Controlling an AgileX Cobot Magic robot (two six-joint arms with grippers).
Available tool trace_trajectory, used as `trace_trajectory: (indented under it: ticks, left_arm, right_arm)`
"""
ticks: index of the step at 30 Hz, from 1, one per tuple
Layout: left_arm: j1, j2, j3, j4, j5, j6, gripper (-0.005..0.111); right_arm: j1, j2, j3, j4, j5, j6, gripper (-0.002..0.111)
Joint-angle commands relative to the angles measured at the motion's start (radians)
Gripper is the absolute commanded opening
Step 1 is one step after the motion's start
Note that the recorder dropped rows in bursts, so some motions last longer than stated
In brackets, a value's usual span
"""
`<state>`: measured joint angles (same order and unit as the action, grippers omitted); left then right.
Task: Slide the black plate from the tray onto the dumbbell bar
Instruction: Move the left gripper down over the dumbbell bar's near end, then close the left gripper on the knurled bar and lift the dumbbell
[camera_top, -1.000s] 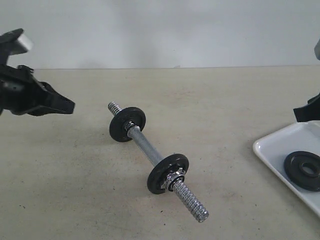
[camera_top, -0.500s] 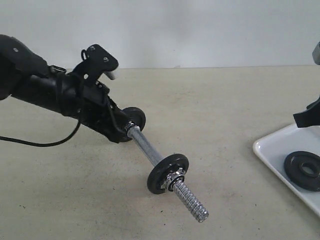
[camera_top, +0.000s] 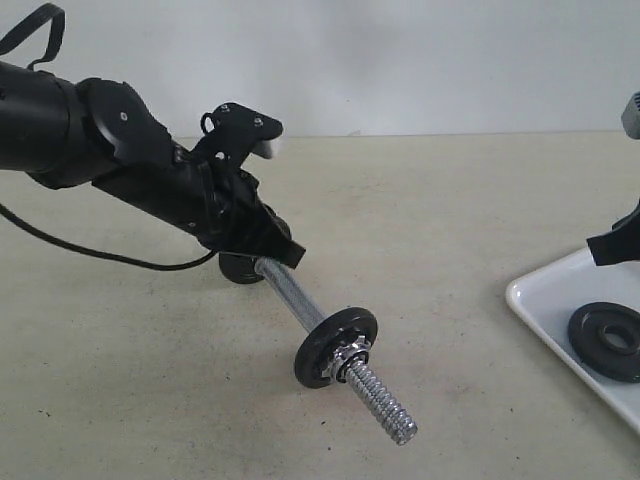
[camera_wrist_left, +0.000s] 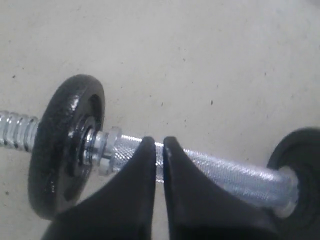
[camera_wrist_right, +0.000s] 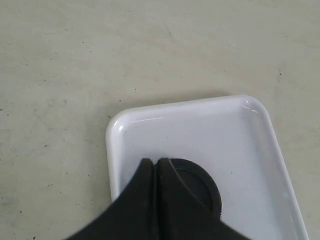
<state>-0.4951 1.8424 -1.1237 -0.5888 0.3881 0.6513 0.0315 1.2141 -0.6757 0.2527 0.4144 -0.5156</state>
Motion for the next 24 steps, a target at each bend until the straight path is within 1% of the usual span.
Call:
trace_trajectory:
  ticks: [1,4,8,12,14,15,17,20,22,23,24]
  left_arm:
    - [-0.004,0.004,-0.017,0.002,-0.040,-0.295,0.004]
    - [-0.004,0.004,-0.017,0.002,-0.045,-0.384,0.004]
    - [-0.003,0.004,-0.017,0.002,-0.018,-0.581,0.004]
    - [-0.003,0.008,-0.017,0.002,-0.014,-0.691,0.004]
    - [-0.003,0.012,-0.017,-0.023,-0.021,-0.738,0.007]
    - [-0.003,0.014,-0.017,-0.059,-0.022,-0.741,0.011]
    - [-0.003,0.025,-0.017,-0.129,-0.019,-0.726,0.023]
    - [-0.003,0.049,-0.017,-0.158,0.002,-0.729,0.051]
    - [-0.003,0.067,-0.017,-0.162,0.034,-0.775,0.071]
    - [-0.003,0.075,-0.017,-0.162,0.045,-0.804,0.077]
    - [-0.003,0.084,-0.017,-0.160,0.054,-0.833,0.079]
  right_arm:
    - [0.000,-0.003,0.003,0.000,0.001,-0.007,0.000]
    - [0.000,-0.003,0.003,0.000,0.001,-0.007,0.000]
    - [0.000,-0.003,0.003,0.005,0.001,0.021,0.000]
    - [0.000,-0.003,0.003,0.033,-0.008,0.034,0.000]
    - [0.000,-0.003,0.003,0.063,-0.018,0.034,0.000]
    - [0.000,-0.003,0.003,0.074,-0.021,0.034,0.000]
    - [0.000,-0.003,0.003,0.078,-0.025,0.034,0.000]
    - [0.000,-0.003,0.003,0.078,-0.021,0.034,0.000]
    - [0.000,-0.003,0.003,0.078,-0.021,0.034,0.000]
    - [0.000,-0.003,0.003,0.078,-0.021,0.034,0.000]
    - [0.000,-0.003,0.003,0.078,-0.024,0.034,0.000]
